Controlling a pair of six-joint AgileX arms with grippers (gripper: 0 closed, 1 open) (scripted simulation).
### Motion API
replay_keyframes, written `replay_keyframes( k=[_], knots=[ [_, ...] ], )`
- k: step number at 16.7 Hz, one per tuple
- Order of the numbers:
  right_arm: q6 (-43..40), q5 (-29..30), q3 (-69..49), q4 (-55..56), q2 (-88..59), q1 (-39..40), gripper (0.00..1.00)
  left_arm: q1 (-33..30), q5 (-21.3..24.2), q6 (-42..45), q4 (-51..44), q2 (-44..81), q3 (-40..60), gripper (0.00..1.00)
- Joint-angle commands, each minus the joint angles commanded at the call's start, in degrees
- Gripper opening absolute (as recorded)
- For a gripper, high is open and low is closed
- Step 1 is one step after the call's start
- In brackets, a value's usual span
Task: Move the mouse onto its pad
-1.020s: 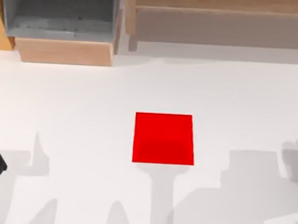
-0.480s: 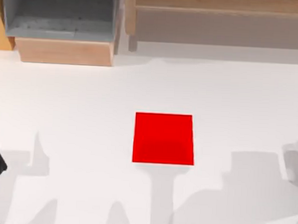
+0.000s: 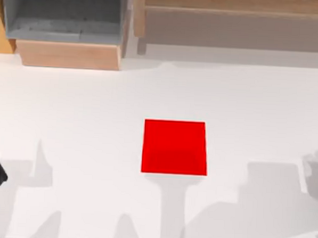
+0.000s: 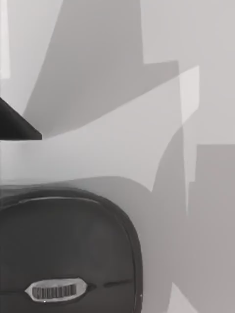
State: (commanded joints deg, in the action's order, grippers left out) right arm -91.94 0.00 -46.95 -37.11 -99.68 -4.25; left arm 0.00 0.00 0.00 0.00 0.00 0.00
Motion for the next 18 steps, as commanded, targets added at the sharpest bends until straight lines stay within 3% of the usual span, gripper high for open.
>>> replay_keyframes(
  k=[2,3,10,18],
  knots=[
    [0.0,0.0,0.0,0.0,0.0,0.0,0.02,0.0,0.0,0.0,0.0,0.0,0.0,1.0],
    [0.0,0.0,0.0,0.0,0.0,0.0,0.0,0.0,0.0,0.0,0.0,0.0,0.0,1.0],
    [0.0,0.0,0.0,0.0,0.0,0.0,0.0,0.0,0.0,0.0,0.0,0.0,0.0,1.0],
    [1.09,0.48,-8.41,-16.43,6.6,-0.26,0.0,0.0,0.0,0.0,0.0,0.0,0.0,1.0]
  ],
)
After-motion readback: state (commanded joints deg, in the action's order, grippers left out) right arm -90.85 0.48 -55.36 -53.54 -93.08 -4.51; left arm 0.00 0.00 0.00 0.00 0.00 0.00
